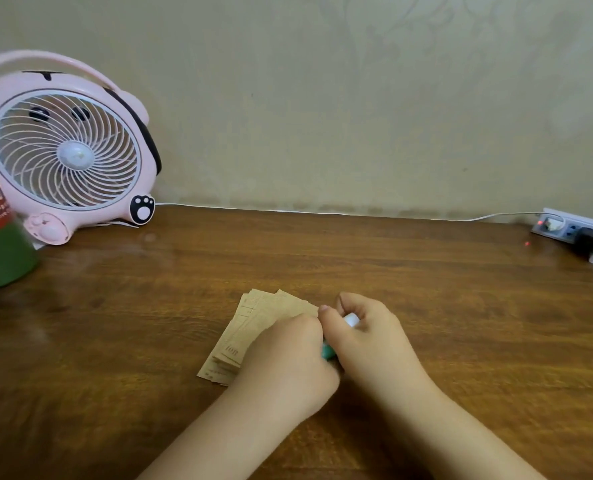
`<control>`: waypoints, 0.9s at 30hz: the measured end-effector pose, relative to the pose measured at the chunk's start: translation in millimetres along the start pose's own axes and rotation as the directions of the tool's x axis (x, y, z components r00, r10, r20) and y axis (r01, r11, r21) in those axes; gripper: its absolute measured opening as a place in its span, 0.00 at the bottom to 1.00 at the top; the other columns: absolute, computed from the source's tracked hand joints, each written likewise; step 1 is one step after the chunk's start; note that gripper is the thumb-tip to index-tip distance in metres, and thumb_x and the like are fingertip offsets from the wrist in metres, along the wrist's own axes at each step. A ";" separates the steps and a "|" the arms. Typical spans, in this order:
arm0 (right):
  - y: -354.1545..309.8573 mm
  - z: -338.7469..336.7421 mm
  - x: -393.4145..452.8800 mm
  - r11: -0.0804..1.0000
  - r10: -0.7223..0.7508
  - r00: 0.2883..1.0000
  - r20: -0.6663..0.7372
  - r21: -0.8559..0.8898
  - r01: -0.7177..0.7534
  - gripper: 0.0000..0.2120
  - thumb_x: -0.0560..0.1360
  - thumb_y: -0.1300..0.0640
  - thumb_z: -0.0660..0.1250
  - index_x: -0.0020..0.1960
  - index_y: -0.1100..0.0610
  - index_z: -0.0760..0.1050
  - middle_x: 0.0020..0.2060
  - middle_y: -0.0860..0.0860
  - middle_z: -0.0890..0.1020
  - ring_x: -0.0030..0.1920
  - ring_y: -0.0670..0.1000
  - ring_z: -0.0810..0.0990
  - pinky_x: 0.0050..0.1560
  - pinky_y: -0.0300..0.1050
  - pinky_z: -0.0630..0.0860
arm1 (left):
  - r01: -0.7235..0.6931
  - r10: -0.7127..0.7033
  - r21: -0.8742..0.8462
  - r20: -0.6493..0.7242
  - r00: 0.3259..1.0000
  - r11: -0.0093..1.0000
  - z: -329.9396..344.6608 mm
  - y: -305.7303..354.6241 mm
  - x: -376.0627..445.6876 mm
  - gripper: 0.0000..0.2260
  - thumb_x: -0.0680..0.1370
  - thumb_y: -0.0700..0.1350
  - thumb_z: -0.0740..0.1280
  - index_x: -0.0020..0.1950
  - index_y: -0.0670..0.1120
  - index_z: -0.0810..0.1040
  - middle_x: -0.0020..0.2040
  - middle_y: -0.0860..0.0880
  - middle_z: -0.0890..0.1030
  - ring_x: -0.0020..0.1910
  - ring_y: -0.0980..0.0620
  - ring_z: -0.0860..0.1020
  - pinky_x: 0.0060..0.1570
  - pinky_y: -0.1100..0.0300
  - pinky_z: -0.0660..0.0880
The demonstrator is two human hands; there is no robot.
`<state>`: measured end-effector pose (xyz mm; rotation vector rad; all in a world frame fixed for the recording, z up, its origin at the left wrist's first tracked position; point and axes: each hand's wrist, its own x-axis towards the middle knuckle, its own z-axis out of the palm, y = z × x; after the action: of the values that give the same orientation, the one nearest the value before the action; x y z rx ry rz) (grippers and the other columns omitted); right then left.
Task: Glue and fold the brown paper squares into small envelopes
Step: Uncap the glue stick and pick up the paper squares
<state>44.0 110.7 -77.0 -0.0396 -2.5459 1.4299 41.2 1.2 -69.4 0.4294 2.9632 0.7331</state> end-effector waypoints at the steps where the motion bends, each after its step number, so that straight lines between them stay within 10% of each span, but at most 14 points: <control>1: 0.7 -1.6 -0.9 0.999 -0.036 0.999 -0.008 0.001 0.036 0.15 0.73 0.53 0.63 0.31 0.58 0.65 0.26 0.48 0.70 0.28 0.43 0.67 0.30 0.38 0.65 | -0.017 0.018 -0.067 0.016 1.000 0.998 1.2 -1.7 -0.1 0.02 0.73 0.46 0.63 0.43 0.49 0.73 0.35 0.52 0.75 0.34 0.53 0.75 0.30 0.60 0.70; 16: 7.2 -14.7 0.1 0.942 -0.334 0.941 0.059 0.067 0.330 0.15 0.74 0.55 0.62 0.32 0.58 0.64 0.27 0.52 0.69 0.29 0.47 0.68 0.32 0.45 0.67 | -0.092 0.193 -0.435 0.193 0.962 0.896 -11.2 -9.4 -0.3 0.08 0.71 0.41 0.67 0.32 0.48 0.72 0.22 0.56 0.68 0.22 0.57 0.65 0.24 0.65 0.61; 21: 2.9 -17.7 -7.7 0.853 -0.521 0.853 -0.029 0.033 0.522 0.13 0.74 0.52 0.59 0.32 0.53 0.63 0.27 0.52 0.70 0.27 0.48 0.67 0.27 0.38 0.62 | 0.140 0.262 -0.698 0.436 0.861 0.702 -17.9 -10.6 -1.5 0.04 0.73 0.32 0.63 0.42 0.40 0.71 0.21 0.50 0.62 0.19 0.55 0.58 0.23 0.63 0.53; 27: 4.4 -18.3 0.6 0.953 -0.283 0.952 0.114 0.145 0.266 0.17 0.73 0.40 0.61 0.37 0.53 0.70 0.29 0.49 0.73 0.30 0.47 0.70 0.33 0.45 0.69 | 0.088 0.160 -0.659 0.307 0.938 0.747 -12.4 -12.2 -2.8 0.03 0.74 0.41 0.65 0.40 0.44 0.73 0.23 0.52 0.67 0.21 0.54 0.63 0.25 0.60 0.60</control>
<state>46.7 128.6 -71.4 0.4297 -2.4321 1.5228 39.3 -15.5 -64.1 0.4866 2.1622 1.4669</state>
